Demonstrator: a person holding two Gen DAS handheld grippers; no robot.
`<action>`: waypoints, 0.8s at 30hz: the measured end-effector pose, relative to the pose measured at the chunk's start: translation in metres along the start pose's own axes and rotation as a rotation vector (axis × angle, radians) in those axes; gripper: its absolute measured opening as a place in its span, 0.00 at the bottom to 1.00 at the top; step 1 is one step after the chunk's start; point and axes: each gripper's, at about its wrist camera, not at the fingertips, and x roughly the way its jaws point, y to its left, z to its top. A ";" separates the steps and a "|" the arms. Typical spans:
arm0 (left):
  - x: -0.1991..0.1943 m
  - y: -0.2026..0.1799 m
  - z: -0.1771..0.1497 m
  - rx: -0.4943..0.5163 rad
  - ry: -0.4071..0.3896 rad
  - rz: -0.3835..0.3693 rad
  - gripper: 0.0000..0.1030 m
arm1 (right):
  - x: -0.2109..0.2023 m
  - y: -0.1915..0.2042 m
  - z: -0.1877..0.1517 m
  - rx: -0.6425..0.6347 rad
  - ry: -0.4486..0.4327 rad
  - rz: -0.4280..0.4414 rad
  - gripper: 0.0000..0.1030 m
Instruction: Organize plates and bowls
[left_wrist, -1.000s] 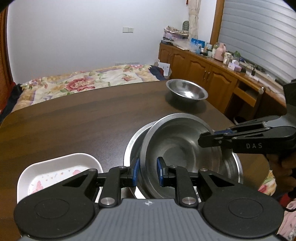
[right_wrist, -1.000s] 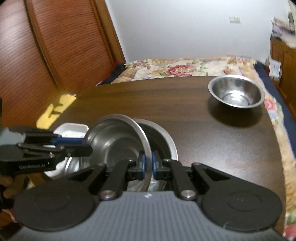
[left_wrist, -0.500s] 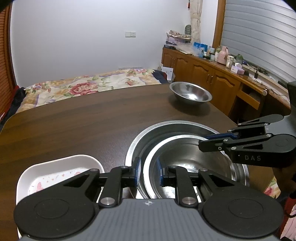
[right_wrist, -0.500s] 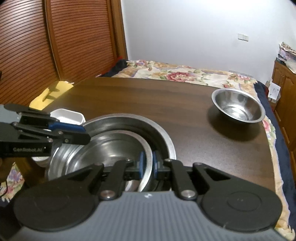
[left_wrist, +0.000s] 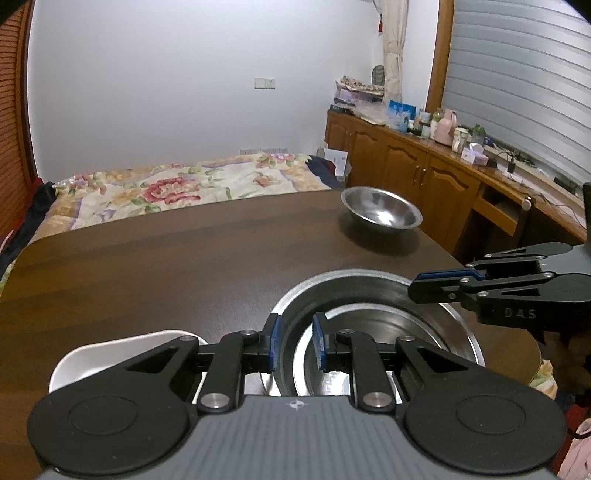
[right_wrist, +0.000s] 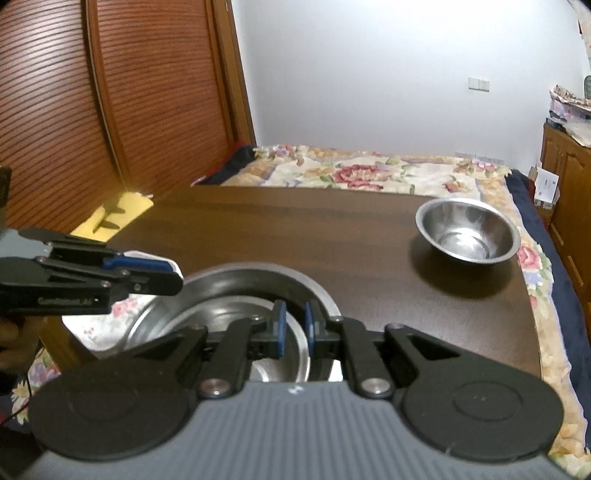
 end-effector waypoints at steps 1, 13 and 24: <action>-0.001 0.000 0.001 0.000 -0.004 0.002 0.21 | -0.002 0.001 0.001 -0.002 -0.007 -0.001 0.11; -0.011 0.006 0.014 -0.007 -0.051 0.017 0.22 | -0.025 -0.006 0.009 0.009 -0.102 -0.069 0.13; -0.017 -0.001 0.025 0.015 -0.084 0.022 0.32 | -0.039 -0.020 0.008 0.045 -0.146 -0.117 0.35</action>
